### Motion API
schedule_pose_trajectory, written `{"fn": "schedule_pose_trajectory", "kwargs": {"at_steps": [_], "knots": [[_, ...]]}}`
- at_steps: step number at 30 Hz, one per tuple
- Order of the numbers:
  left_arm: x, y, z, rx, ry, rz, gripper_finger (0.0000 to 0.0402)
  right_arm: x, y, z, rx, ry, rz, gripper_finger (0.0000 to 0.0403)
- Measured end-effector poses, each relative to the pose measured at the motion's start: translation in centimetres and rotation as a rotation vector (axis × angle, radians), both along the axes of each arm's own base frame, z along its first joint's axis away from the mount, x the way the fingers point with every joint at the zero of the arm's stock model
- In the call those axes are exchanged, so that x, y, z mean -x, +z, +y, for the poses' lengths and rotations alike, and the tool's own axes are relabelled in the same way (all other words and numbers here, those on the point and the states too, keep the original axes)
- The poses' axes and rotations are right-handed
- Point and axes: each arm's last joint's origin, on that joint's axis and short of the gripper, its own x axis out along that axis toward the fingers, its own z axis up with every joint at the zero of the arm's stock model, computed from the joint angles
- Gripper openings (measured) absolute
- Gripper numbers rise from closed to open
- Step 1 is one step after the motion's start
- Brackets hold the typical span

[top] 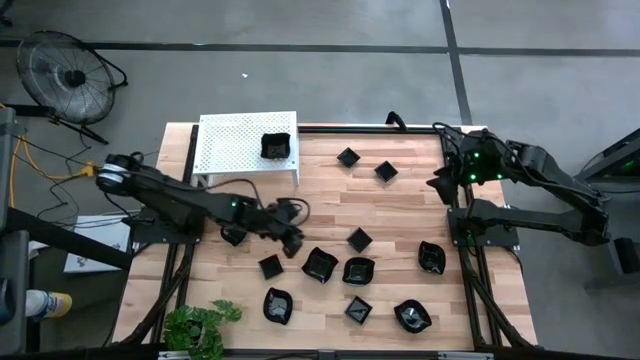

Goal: Pick & Place Mini shaped plates
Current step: Stack the black distorted square plate on top of the black distorted square plate on the shelf

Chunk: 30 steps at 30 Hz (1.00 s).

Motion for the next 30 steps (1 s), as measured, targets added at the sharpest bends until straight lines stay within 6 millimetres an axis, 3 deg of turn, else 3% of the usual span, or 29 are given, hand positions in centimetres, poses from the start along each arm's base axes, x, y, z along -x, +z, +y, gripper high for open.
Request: {"fn": "schedule_pose_trajectory", "kwargs": {"at_steps": [6, 14, 30], "knots": [[-1.5, -1.8, -1.9, 0.024, -0.014, -0.006, 0.0078, 0.1, -0.1, 0.2, 0.015, 0.049, 0.020, 0.0209], [-1.4, -2.3, -4.3, 0.005, -0.002, -0.040, 0.0078, 0.1, -0.2, 0.3, 0.037, 0.105, 0.040, 0.0209], [-1.3, -2.5, -4.5, 0.024, 0.050, -0.044, 0.0079, 0.1, -0.2, 0.4, 0.082, 0.205, 0.049, 0.0209]]}}
